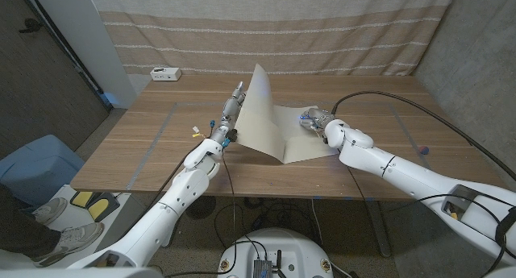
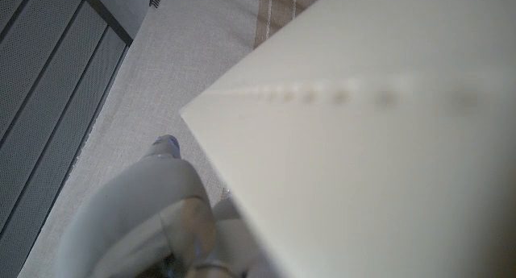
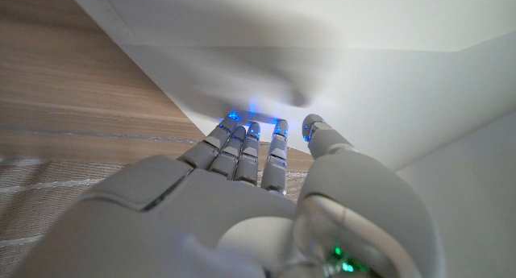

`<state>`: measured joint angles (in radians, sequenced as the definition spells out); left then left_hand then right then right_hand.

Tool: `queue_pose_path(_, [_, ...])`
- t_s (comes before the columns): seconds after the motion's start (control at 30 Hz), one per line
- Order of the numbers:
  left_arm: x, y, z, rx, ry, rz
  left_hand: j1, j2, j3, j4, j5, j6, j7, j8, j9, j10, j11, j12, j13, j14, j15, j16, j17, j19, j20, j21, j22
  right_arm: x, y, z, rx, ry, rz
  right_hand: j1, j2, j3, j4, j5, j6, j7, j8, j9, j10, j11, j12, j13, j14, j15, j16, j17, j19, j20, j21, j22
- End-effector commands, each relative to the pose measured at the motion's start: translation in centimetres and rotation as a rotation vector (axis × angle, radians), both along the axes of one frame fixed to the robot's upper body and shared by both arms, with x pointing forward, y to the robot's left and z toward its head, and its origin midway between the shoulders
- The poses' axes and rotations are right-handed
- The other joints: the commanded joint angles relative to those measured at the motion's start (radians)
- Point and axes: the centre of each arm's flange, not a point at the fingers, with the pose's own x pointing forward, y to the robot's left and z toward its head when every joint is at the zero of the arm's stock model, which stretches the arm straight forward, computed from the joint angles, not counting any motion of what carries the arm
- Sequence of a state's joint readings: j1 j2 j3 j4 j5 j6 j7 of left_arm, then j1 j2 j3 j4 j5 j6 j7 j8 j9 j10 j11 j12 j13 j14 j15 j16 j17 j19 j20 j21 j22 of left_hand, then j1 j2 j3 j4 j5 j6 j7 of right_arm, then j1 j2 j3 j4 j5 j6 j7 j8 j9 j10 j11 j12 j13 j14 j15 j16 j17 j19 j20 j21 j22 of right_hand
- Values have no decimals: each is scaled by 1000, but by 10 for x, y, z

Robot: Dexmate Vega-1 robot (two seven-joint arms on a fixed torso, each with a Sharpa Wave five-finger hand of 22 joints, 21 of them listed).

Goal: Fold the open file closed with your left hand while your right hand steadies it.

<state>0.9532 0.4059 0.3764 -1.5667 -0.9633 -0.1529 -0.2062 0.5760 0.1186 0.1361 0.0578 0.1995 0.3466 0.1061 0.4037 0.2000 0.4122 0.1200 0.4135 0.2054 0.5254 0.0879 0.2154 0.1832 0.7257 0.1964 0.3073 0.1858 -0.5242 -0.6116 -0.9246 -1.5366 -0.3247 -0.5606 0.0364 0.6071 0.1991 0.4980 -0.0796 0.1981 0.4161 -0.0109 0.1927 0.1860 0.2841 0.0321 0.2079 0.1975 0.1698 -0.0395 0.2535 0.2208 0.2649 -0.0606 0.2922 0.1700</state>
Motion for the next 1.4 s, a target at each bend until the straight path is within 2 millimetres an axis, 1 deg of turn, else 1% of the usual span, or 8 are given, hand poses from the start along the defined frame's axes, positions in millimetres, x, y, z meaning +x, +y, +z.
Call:
queue_pose_path(0.03, [-8, 24, -7, 171, 51, -73, -22, 27, 9, 18, -2, -16, 21, -21, 0, 0, 23, -14, -2, -6, 20, -7, 3, 5, 12, -6, 2, 7, 4, 8, -19, 3, 2, 3, -8, -1, 2, 0, 8, 0, 0, 2, 9, 0, 1, 2, 8, -9, 5, 3, 35, 29, -2, 6])
queue_pose_path(0.23, [4, 30, -7, 218, 96, -199, -28, 69, 43, 26, 6, -14, 57, -41, -8, 9, 44, -29, -8, 1, 37, -7, 2, -8, 13, -20, 0, 11, 9, 11, -41, 12, 10, 1, -8, -3, 5, -1, 8, -2, -1, 2, 10, 0, 1, 2, 8, -11, 6, 4, 36, 28, -4, 6])
queue_pose_path(0.43, [14, 21, -9, 220, 97, -356, 13, 86, 224, 23, 45, 62, 85, -69, -12, 61, 60, -60, -14, 34, 33, -8, -1, 23, 7, -27, 0, 14, 11, 13, -47, 15, 9, -2, -8, -5, 9, -1, 8, -2, -1, 2, 9, 1, 0, 2, 7, -10, 6, 4, 36, 28, -5, 6])
queue_pose_path(0.57, [18, 22, -2, 280, 44, -320, 19, 81, 264, 18, 53, 91, 87, -73, -12, 73, 57, -69, -15, 41, 32, -11, -2, 24, 3, -32, -1, 14, 11, 14, -48, 15, 8, -3, -8, -6, 10, -1, 9, -1, -1, 2, 9, -5, 0, 2, 7, -11, 5, 5, 37, 29, -7, 6])
queue_pose_path(0.73, [23, 28, 13, 421, -78, -189, 23, 80, 316, 10, 62, 88, 72, -96, -12, 69, 35, -88, -14, 28, 16, -20, -3, -4, -13, -49, 0, 15, 10, 14, -47, 16, 7, -3, -8, -7, 11, -1, 8, -2, -1, 2, 10, 1, 0, 2, 7, -11, 6, 5, 37, 29, -8, 6])
queue_pose_path(0.9, [26, 33, 28, 517, -208, -9, 25, 85, 382, 8, 74, 112, 50, -112, -11, 86, 8, -101, -12, 31, -6, -20, -1, -79, -40, -80, 4, 16, 10, 13, -42, 16, 8, -2, -7, -6, 11, -1, 8, -1, -2, 2, 9, -2, -1, 2, 8, -10, 6, 5, 39, 29, -9, 6])
queue_pose_path(1.17, [28, 37, 47, 644, -387, 198, 9, 76, 414, 16, 75, 122, 32, -127, -10, 83, -9, -115, -10, 9, -23, -27, 1, -143, -46, -100, 8, 16, 8, 12, -33, 17, 11, -1, -7, -5, 10, 0, 9, -1, -2, 2, 10, -5, -1, 2, 8, -12, 6, 5, 39, 29, -11, 6])
queue_pose_path(1.4, [31, 30, 60, 757, -470, 230, 0, 75, 487, -4, 78, 130, -5, -161, -9, 55, -51, -152, -8, -57, -52, -39, -4, -282, -61, -122, 10, 16, 6, 11, -28, 15, 12, 1, -7, -5, 10, 0, 9, -2, -2, 2, 10, -2, -1, 2, 9, -12, 6, 5, 41, 29, -13, 6])
